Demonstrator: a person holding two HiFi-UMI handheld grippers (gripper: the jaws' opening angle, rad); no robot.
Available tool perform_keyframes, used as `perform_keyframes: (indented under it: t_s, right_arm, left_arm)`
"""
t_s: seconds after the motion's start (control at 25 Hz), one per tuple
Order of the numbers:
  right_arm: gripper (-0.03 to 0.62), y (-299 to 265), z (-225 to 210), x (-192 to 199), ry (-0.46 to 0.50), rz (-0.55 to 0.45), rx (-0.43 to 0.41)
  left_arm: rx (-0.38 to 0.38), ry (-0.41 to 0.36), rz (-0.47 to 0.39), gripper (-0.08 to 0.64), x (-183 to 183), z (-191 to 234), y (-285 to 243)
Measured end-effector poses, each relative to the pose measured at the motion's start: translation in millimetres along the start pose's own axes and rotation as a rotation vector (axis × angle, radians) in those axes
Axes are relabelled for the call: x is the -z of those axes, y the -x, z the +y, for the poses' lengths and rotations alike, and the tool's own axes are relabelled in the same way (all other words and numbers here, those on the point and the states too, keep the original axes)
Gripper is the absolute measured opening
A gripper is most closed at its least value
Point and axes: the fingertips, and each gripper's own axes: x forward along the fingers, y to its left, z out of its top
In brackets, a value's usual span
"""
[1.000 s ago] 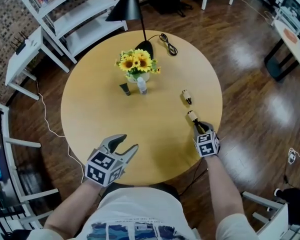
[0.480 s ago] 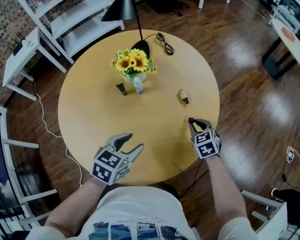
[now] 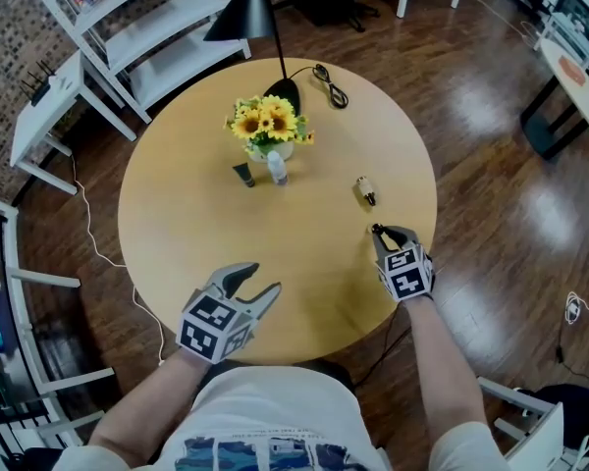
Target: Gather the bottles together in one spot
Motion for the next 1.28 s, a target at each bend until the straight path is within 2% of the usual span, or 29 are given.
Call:
perform_keyframes:
  t_s: [0.12,0.24,0.44,0.6,0.64,0.68,0.76,0.92,1.04,1.16,1.28]
  right_arm:
    - [0.100,-2.1,-3.6,-3.1,-0.012,-0.022,0.014]
    - [0.184,-4.8,-4.7,-3.6,-0.031,-0.043,0.025]
    - [0.232,-23.4,-13.1,12.7,-0.123,-0.055,0.059]
    - [0.232,-46.8,-13.2,21.6,-0.174,-0.046,0.042]
    - [0.221,-51.3,-14.0,22.8,-0.171,-0.042,0.047]
    - [0.172,-53.5,-14.0,22.2,-0.169,-0.043,0.050]
    - [0.161,-50.6,-10.9,15.2,-0.168,-0.061,0.048]
    - [0.158,-34.8,6.9,-9.7,-0.130,-0.108,0.026]
    - [0.158,-23.8,32.6,-31.7,-0.062,-0.121,-0.009]
    - [0.158,-14.6,57.9,-56.0,0.014,-0.145,-0.039]
    - [0.158,-6.7,76.2,-72.2,0.049,-0.161,-0.051]
  left_arm:
    - [0.004,0.000,0.001,0.225,0.4,-1.6,-0.5]
    - [0.005,0.000,0.002,0.225,0.4,-2.5,0.0]
    - [0.005,-0.008,0.007,0.225,2.9,-2.7,-1.2]
    - [-0.001,-0.010,0.015,0.225,4.5,-1.9,-1.2]
    - [-0.002,-0.013,0.017,0.225,4.2,-2.0,-1.1]
    - [-0.004,-0.018,0.017,0.225,3.2,-2.0,-1.1]
    - [-0.007,-0.034,0.012,0.225,-3.0,0.1,-1.9]
    - [0.005,-0.085,-0.008,0.225,-32.1,11.6,-13.7]
    - [0.050,-0.130,0.002,0.225,-58.9,13.2,-35.5]
    - [0.107,-0.182,0.028,0.225,-81.9,2.7,-65.1]
    - [0.156,-0.235,0.054,0.213,-96.0,-16.1,-90.3]
